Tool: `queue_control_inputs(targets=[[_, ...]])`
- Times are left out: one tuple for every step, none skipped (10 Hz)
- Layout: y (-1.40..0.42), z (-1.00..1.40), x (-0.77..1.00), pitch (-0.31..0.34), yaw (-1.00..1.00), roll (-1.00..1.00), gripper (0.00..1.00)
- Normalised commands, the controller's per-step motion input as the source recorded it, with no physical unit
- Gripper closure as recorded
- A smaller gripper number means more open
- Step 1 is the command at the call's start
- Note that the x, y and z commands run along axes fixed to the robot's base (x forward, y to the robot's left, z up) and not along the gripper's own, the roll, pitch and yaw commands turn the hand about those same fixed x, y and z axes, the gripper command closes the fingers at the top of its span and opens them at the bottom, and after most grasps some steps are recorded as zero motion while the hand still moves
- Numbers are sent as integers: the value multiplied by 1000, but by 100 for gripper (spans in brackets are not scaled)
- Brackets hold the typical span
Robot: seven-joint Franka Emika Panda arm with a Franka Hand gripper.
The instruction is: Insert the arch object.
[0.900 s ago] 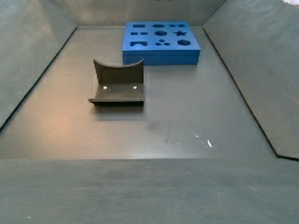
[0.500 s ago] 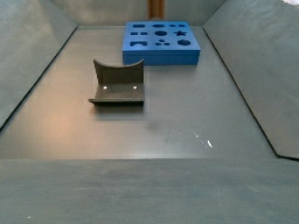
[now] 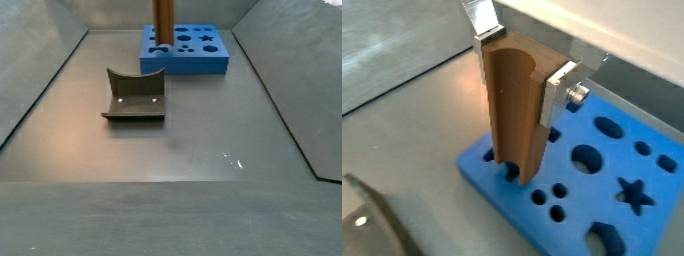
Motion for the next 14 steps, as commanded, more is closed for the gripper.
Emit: queue_control_inputs(targets=[[66, -211, 480, 34, 71, 167, 100], [3, -146, 9, 0, 0, 90, 100], [0, -183, 3, 0, 0, 67, 100], [0, -257, 123, -11, 0, 0, 100], [-11, -254, 177, -4, 0, 0, 100], [-46, -220, 54, -10, 0, 0, 100], [-46, -183, 0, -3, 0, -23, 100], [-86, -200, 0, -23, 0, -43, 100], [-91, -186, 0, -53, -34, -84, 100], [-103, -186, 0, -64, -51, -114, 100], [-83, -194, 0, -56, -23, -100, 100], [-54, -231, 91, -50, 0, -74, 100], [-31, -237, 266, -7, 0, -34, 100], [-9, -234, 169, -19, 0, 0, 100]])
